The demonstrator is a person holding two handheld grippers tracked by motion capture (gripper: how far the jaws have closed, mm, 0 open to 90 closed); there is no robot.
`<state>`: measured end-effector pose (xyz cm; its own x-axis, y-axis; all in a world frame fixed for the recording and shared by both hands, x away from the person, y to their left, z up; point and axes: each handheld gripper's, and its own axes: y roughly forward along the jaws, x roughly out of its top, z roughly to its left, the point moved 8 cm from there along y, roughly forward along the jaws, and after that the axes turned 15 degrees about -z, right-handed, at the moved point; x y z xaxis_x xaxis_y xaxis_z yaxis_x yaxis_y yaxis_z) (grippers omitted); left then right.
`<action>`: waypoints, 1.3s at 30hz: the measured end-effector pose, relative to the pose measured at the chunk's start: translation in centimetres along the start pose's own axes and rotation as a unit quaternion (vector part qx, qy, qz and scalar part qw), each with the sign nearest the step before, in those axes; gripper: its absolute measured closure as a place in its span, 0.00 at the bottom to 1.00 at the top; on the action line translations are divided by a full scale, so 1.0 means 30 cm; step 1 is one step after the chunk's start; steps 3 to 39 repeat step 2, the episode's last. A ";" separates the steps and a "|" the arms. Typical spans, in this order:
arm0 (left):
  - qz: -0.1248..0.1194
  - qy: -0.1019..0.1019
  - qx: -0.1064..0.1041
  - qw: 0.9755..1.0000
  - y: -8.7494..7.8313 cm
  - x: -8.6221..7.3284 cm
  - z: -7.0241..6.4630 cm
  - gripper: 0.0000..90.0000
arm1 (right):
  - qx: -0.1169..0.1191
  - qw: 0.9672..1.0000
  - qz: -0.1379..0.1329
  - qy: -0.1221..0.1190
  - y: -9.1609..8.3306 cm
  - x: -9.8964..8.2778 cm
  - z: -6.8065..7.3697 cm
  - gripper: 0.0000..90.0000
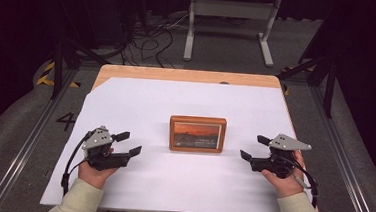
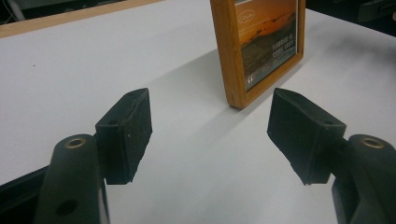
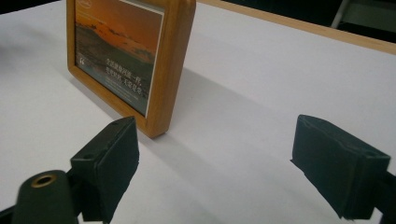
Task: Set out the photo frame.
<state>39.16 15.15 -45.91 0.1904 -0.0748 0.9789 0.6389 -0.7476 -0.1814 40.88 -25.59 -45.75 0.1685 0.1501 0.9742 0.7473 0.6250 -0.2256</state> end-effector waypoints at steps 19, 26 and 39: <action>-0.001 -0.001 0.000 1.000 0.000 0.000 0.001 0.33 | -0.005 1.000 -0.006 0.004 -0.004 0.005 -0.007 0.17; -0.001 -0.001 0.000 1.000 0.000 0.000 0.001 0.33 | -0.005 1.000 -0.006 0.004 -0.004 0.005 -0.007 0.17; -0.001 -0.001 0.000 1.000 0.000 0.000 0.001 0.33 | -0.005 1.000 -0.006 0.004 -0.004 0.005 -0.007 0.17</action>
